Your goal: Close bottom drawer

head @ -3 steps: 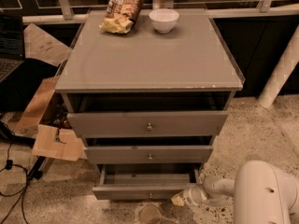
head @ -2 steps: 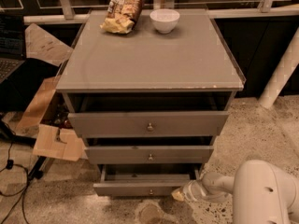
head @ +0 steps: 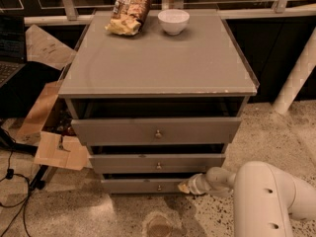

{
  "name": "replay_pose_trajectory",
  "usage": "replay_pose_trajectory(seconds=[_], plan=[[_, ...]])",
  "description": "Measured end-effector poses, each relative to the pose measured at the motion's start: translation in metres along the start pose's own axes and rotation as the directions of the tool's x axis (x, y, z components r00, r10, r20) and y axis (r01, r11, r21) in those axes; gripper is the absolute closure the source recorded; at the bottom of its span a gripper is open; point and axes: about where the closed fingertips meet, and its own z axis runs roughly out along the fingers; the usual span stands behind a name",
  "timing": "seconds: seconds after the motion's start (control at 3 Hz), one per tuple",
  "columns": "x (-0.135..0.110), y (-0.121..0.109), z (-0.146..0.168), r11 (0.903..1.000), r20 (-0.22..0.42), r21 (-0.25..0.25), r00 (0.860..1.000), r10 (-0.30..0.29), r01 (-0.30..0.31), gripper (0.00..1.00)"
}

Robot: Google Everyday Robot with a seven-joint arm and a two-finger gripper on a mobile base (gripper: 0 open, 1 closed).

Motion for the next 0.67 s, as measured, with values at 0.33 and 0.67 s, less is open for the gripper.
replay_pose_trajectory(seconds=[0.33, 0.67], plan=[[0.003, 0.002, 0.0, 1.0, -0.001, -0.003, 1.0, 0.002, -0.002, 1.0], [0.041, 0.014, -0.014, 0.9981, -0.002, -0.016, 0.998, 0.06, -0.06, 1.0]])
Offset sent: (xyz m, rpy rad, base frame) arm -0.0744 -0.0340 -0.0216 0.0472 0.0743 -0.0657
